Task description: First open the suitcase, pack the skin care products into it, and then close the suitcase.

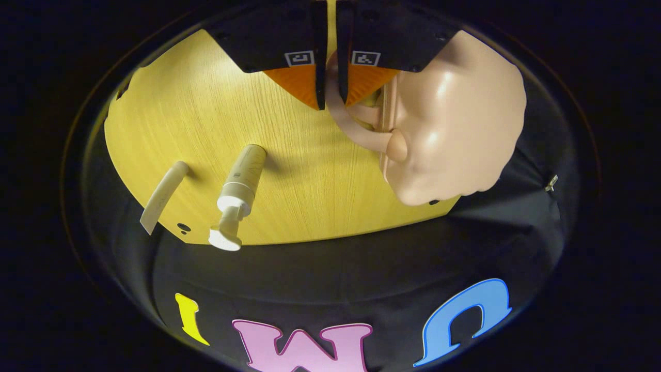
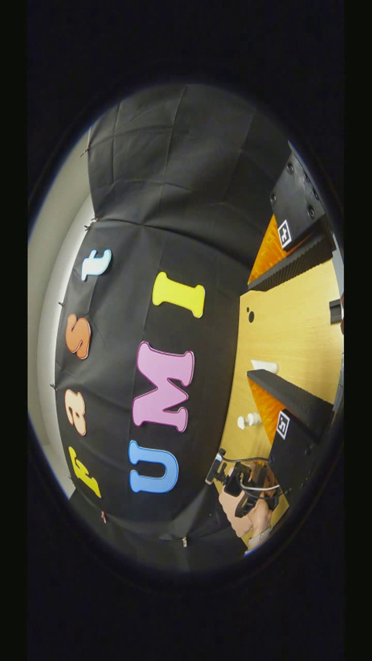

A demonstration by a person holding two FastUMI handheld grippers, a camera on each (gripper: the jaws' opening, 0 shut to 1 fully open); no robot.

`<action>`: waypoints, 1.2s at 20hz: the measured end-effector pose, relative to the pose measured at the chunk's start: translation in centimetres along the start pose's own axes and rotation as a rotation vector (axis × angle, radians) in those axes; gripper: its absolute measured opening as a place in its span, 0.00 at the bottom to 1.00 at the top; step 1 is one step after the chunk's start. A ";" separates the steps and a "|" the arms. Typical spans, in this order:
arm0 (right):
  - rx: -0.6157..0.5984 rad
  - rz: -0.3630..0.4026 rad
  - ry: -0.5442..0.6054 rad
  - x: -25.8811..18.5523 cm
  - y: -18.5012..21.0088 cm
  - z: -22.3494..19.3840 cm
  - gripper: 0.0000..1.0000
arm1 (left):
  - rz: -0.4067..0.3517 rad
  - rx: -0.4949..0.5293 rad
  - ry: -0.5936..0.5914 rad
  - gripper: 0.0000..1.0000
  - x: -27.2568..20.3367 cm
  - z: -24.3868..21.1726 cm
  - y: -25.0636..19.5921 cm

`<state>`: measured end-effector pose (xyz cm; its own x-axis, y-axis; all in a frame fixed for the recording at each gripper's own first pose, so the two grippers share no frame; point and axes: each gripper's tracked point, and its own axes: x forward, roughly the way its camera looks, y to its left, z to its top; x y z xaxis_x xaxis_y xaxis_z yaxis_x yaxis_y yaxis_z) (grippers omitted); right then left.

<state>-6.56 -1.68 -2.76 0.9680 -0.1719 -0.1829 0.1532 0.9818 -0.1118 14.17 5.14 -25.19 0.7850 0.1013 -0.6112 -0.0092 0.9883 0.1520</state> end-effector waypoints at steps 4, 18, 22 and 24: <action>0.012 0.011 -0.006 0.6 0.4 -0.4 0.97 | -0.037 0.005 -0.069 0.11 -5.4 4.0 2.7; 0.101 0.016 -0.021 3.9 2.7 -0.2 0.97 | 0.257 0.048 -0.262 0.10 -16.8 11.8 33.8; 0.100 0.011 0.011 4.4 5.1 -0.4 0.95 | 0.318 0.052 -0.213 0.10 -12.6 9.1 42.5; 0.115 0.005 0.029 4.5 6.1 -0.5 0.97 | 0.316 0.014 -0.155 0.10 -9.5 6.5 46.5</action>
<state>-1.38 3.48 -4.78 0.9630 -0.1672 -0.2115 0.1714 0.9852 0.0014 10.34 49.39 -7.27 0.8296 0.3822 -0.4071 -0.2590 0.9093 0.3258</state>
